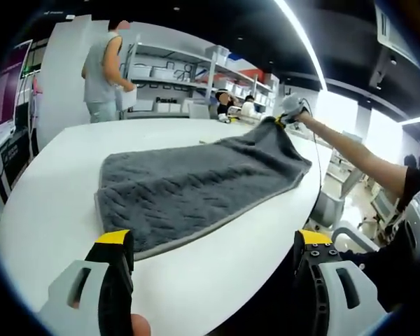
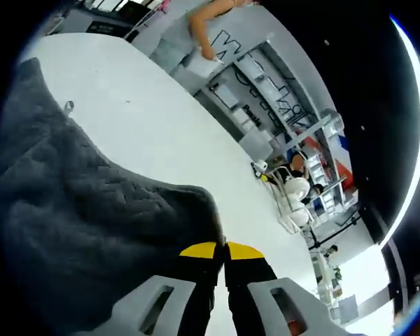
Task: Open the folded towel by lifting each exposed corner and separating the folded layers until the towel lies flat within the target outline without major curled edges
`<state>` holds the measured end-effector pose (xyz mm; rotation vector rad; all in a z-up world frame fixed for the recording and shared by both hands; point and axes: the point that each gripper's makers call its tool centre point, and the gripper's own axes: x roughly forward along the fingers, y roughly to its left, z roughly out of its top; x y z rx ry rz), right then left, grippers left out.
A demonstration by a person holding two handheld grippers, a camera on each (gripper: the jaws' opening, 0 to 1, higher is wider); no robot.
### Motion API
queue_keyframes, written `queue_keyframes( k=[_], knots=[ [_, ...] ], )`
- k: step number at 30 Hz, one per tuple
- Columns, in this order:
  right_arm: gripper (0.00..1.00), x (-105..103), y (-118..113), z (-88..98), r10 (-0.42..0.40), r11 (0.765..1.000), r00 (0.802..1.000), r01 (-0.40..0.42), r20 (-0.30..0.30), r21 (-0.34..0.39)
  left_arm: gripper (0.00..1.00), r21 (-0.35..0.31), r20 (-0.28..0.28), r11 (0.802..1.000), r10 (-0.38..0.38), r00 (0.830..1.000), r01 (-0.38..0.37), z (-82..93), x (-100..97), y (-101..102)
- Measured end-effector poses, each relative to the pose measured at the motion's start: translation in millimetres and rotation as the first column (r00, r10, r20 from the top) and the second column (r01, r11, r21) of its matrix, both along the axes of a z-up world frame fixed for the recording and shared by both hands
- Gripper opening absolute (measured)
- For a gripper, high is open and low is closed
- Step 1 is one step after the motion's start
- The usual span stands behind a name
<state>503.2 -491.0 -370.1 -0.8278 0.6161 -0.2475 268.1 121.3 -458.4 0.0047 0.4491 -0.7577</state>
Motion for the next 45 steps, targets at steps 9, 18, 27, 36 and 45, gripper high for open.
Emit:
queue_keyframes(
  k=[9, 18, 27, 36, 45],
  knots=[
    [0.0, 2, -21, -60.6, -0.048, 0.999, 0.994, 0.046, -0.094, -0.024, 0.93, 0.0, -0.003, 1.0, 0.003, 1.0, -0.003, 0.8, 1.4, 4],
    [0.38, -19, -37, -99.3, -0.131, 0.991, 0.979, 0.133, -0.153, 0.0, 0.93, -0.008, 0.006, 1.0, 0.026, 1.0, -0.025, 4.5, 1.6, 12],
    [0.81, -35, -26, -68.7, -0.091, 0.995, 0.99, 0.096, -0.11, 0.034, 0.93, -0.008, 0.003, 1.0, 0.03, 1.0, -0.03, 4.0, 4.9, 12],
    [0.97, -70, 7, -54.9, 0.044, 0.975, 0.997, -0.029, -0.059, 0.222, 0.92, -0.014, -0.001, 0.999, 0.049, 0.999, -0.049, -0.1, 7.0, 15],
    [0.99, -124, 53, -49.0, 0.196, 0.88, 0.977, -0.21, 0.078, 0.426, 0.92, -0.03, -0.006, 0.997, 0.068, 0.998, -0.069, -1.3, 8.8, 14]
  ],
)
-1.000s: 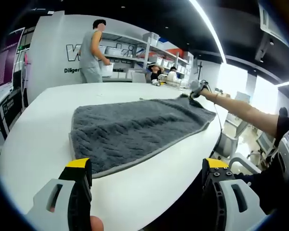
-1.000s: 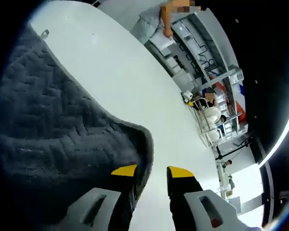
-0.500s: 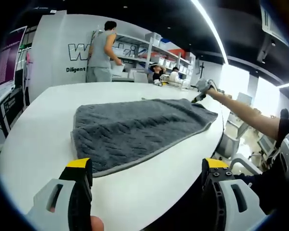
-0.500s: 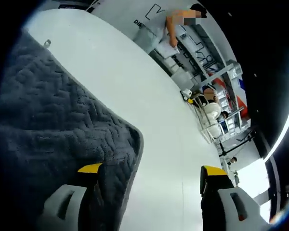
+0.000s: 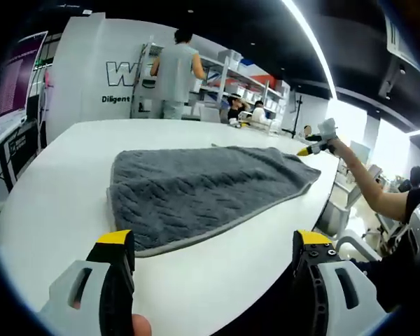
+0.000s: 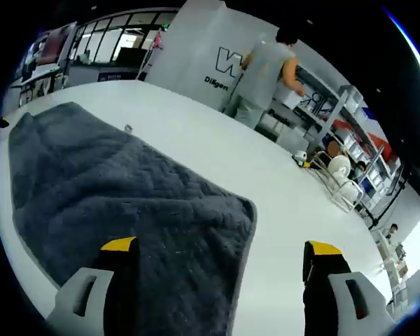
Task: Open the folded towel by lifting each exposed corner and separating the folded layers until the towel lies flat within the target outline without major curled edges
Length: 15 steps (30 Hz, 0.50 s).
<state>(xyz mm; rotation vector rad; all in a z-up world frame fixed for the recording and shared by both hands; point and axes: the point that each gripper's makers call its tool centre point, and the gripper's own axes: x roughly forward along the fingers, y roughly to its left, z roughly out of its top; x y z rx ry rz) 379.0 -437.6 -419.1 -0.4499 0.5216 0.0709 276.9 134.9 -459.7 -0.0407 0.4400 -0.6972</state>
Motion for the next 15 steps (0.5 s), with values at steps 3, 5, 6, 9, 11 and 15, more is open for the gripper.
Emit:
queue_keyframes(
  k=[3, 5, 6, 9, 11, 15],
  knots=[
    [0.99, -20, 18, -4.1, 0.076, 0.997, 0.997, -0.076, 0.03, 0.027, 0.92, -0.002, 0.0, 1.0, 0.004, 1.0, -0.004, -0.6, 0.1, -2],
    [0.97, -31, 33, -7.6, 0.14, 0.985, 0.988, -0.145, 0.059, 0.091, 0.92, -0.007, 0.0, 1.0, 0.007, 1.0, -0.007, -0.9, 0.7, -3],
    [0.96, -39, 43, -10.1, 0.18, 0.973, 0.981, -0.189, 0.078, 0.136, 0.92, -0.01, -0.002, 1.0, 0.006, 1.0, -0.006, -1.1, 0.8, -4],
    [0.86, -60, 53, -16.7, 0.224, 0.951, 0.968, -0.241, 0.11, 0.192, 0.91, 0.001, 0.002, 1.0, 0.013, 1.0, -0.013, -3.2, 4.0, -4],
    [0.71, -72, 49, -19.9, 0.224, 0.948, 0.967, -0.245, 0.122, 0.201, 0.89, 0.015, 0.001, 0.999, 0.037, 0.999, -0.037, -6.8, 8.1, 1],
    [0.43, -87, 39, -22.4, 0.226, 0.95, 0.963, -0.251, 0.145, 0.185, 0.82, 0.033, 0.01, 0.997, 0.07, 0.997, -0.07, -12.4, 17.2, 6]
  ],
)
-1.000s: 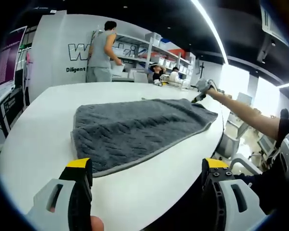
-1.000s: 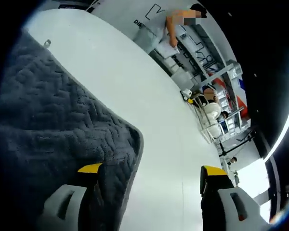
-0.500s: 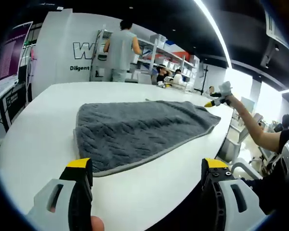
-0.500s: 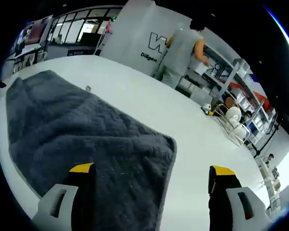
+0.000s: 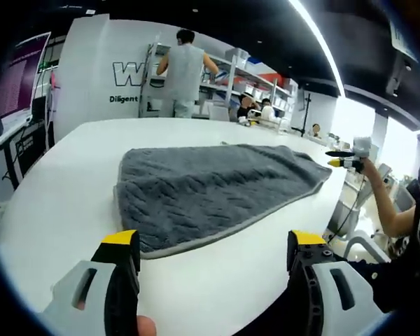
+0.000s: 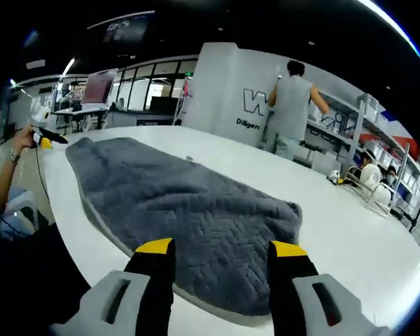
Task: Open the folded towel by lifting each exposed corner and separating the folded layers until the towel lies flat within the target outline without major curled edges
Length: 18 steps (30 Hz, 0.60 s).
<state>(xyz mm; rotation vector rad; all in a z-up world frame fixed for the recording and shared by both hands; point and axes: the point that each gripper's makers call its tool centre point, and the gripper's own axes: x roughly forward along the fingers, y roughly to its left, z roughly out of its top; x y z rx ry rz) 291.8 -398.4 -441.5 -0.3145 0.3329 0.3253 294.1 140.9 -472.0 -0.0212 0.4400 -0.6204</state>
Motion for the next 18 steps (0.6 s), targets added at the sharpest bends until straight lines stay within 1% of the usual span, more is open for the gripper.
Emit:
queue_keyframes(
  k=[1, 3, 4, 5, 7, 9, 11, 13, 15, 18],
  knots=[
    [0.38, -2, -3, -1.9, -0.001, 1.0, 1.0, 0.001, -0.008, -0.007, 0.79, 0.004, 0.005, 1.0, 0.009, 1.0, -0.009, -0.8, 2.4, 0],
    [0.33, -6, -7, -6.0, 0.011, 1.0, 1.0, -0.011, -0.026, -0.013, 0.75, 0.011, 0.018, 0.999, 0.031, 0.999, -0.031, -2.5, 8.6, 2],
    [0.33, -7, -7, -7.5, 0.016, 1.0, 0.999, -0.016, -0.034, -0.004, 0.73, 0.016, 0.022, 0.999, 0.043, 0.999, -0.044, -4.0, 12.0, 3],
    [0.33, -10, -7, -12.1, 0.024, 0.999, 0.998, -0.022, -0.061, 0.022, 0.72, 0.019, 0.025, 0.998, 0.052, 0.998, -0.052, -5.8, 14.8, 4],
    [0.32, -11, -9, -15.1, 0.026, 0.999, 0.997, -0.025, -0.069, 0.023, 0.66, 0.024, 0.026, 0.998, 0.058, 0.998, -0.058, -9.4, 18.6, 3],
    [0.31, -12, -11, -19.6, 0.022, 1.0, 0.997, -0.022, -0.08, 0.005, 0.62, 0.031, 0.029, 0.997, 0.073, 0.997, -0.074, -13.6, 22.9, 4],
    [0.31, -13, -13, -20.7, 0.017, 1.0, 0.997, -0.017, -0.081, -0.003, 0.61, 0.044, 0.03, 0.994, 0.097, 0.995, -0.098, -17.5, 27.2, 5],
    [0.31, -14, -13, -20.7, 0.029, 1.0, 0.996, -0.028, -0.084, 0.009, 0.59, 0.065, 0.036, 0.991, 0.112, 0.993, -0.114, -20.4, 29.8, 7],
    [0.31, -16, -11, -19.8, 0.039, 0.999, 0.996, -0.038, -0.085, 0.015, 0.53, 0.091, 0.045, 0.987, 0.125, 0.991, -0.129, -22.9, 32.0, 10],
    [0.31, -17, -13, -17.6, 0.034, 0.999, 0.996, -0.035, -0.084, -0.005, 0.45, 0.116, 0.065, 0.981, 0.15, 0.987, -0.157, -23.1, 36.3, 16]
  ],
)
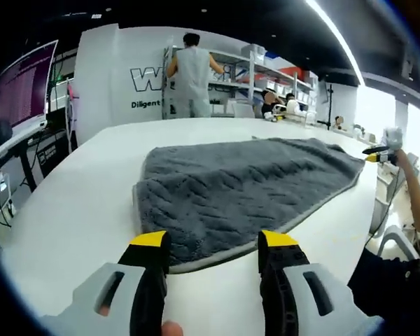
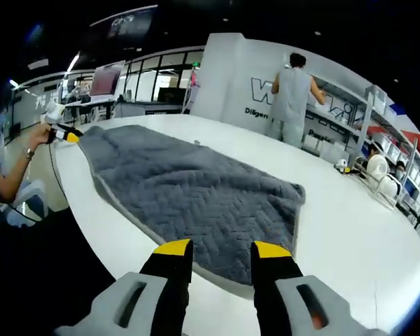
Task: Open the folded towel by lifting each exposed corner and separating the folded layers until the towel lies flat within the target outline without major curled edges
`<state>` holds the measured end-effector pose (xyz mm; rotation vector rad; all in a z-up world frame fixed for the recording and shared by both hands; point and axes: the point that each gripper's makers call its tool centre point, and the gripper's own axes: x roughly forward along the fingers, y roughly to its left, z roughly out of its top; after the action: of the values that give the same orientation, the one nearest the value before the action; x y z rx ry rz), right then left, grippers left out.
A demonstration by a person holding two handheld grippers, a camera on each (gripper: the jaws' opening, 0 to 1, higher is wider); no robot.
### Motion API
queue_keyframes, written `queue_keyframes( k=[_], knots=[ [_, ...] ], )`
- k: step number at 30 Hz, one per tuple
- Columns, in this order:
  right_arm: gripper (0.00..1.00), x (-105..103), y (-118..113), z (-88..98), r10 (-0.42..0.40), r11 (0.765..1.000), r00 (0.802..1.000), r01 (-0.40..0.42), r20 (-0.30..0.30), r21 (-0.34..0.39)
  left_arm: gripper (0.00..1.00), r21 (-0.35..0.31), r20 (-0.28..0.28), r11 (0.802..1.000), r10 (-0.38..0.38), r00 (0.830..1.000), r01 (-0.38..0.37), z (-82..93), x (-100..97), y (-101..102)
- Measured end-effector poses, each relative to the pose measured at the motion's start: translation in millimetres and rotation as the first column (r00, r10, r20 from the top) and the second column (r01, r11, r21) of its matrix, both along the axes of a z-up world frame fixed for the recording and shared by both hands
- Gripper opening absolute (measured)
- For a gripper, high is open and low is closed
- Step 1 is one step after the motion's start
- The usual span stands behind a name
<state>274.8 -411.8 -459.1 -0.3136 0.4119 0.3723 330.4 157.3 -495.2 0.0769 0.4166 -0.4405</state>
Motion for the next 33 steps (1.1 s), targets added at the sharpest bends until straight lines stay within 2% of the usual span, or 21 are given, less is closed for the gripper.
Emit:
queue_keyframes(
  k=[8, 12, 15, 18, 20, 22, 24, 28, 33],
  knots=[
    [0.3, -3, 0, -5.8, 0.026, 1.0, 0.999, -0.025, -0.044, 0.01, 0.38, 0.033, 0.017, 0.999, 0.006, 1.0, -0.006, -1.3, 3.1, 3],
    [0.28, 0, -5, -16.3, 0.011, 1.0, 0.997, -0.013, -0.078, -0.017, 0.3, 0.042, 0.028, 0.999, -0.028, 0.999, 0.027, -1.1, 0.9, -3],
    [0.27, 1, -3, -27.9, 0.032, 0.999, 0.992, -0.035, -0.12, -0.022, 0.22, 0.045, 0.034, 0.998, -0.053, 0.998, 0.051, -0.9, -1.3, -9],
    [0.24, 2, 0, -35.9, 0.048, 0.999, 0.988, -0.05, -0.147, -0.009, 0.16, 0.05, 0.039, 0.996, -0.07, 0.997, 0.068, -0.8, -2.1, -13],
    [0.21, 3, 1, -35.9, 0.051, 0.999, 0.988, -0.05, -0.145, 0.008, 0.14, 0.057, 0.041, 0.996, -0.077, 0.996, 0.074, -0.7, -2.5, -15],
    [0.16, 4, 1, -37.0, 0.052, 0.998, 0.985, -0.047, -0.162, 0.036, 0.13, 0.064, 0.042, 0.995, -0.082, 0.996, 0.079, -0.6, -3.1, -16],
    [0.11, 4, 2, -39.8, 0.037, 0.995, 0.98, -0.018, -0.197, 0.097, 0.11, 0.069, 0.041, 0.994, -0.092, 0.995, 0.089, -0.4, -4.2, -17],
    [0.06, 4, -1, -39.5, 0.034, 0.996, 0.98, -0.016, -0.198, 0.092, 0.08, 0.075, 0.033, 0.992, -0.105, 0.994, 0.102, -0.1, -8.2, -18],
    [0.04, 0, -3, -39.3, 0.035, 0.996, 0.978, -0.016, -0.208, 0.092, 0.06, 0.076, 0.014, 0.987, -0.146, 0.989, 0.144, 7.1, -18.6, -18]
  ],
)
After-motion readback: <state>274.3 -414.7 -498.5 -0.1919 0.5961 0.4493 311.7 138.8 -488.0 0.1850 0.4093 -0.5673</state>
